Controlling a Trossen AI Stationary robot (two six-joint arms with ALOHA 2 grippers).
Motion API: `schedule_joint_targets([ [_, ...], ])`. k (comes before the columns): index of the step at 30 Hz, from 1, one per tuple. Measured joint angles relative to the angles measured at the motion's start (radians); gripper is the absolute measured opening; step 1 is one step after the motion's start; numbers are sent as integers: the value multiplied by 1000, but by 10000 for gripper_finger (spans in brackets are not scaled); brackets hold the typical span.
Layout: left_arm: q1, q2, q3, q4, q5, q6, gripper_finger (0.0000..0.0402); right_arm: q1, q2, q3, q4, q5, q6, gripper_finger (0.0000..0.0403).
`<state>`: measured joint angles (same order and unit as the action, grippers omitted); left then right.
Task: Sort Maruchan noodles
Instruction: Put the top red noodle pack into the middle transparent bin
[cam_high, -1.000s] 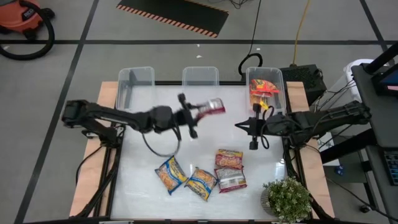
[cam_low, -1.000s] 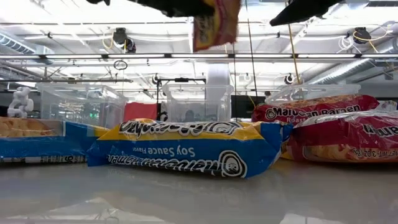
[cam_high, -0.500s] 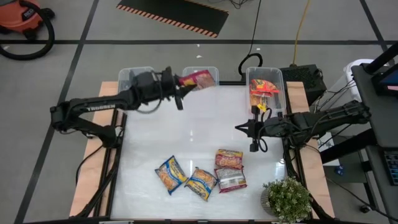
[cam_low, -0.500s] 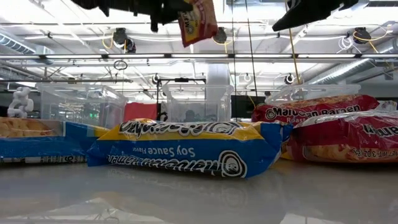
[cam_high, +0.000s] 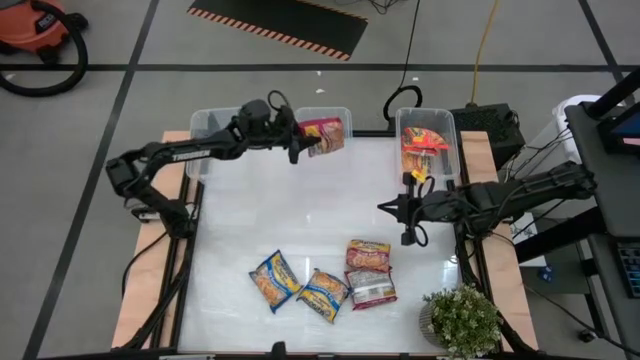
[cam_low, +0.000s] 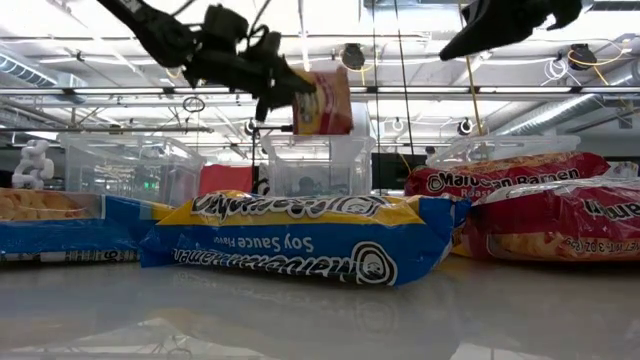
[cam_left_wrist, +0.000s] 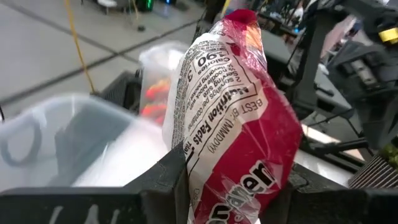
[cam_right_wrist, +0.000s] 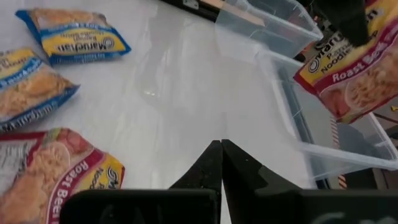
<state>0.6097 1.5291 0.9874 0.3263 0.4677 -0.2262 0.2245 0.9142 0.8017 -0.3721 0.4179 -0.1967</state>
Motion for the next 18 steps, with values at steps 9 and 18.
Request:
schedule_joint_targets([
  [9, 26, 95, 0, -10, 28, -18, 141, 0, 0, -24, 3, 0, -8, 0],
  [18, 32, 105, 0, -36, -20, 44, 228, 0, 0, -24, 2, 0, -7, 0],
])
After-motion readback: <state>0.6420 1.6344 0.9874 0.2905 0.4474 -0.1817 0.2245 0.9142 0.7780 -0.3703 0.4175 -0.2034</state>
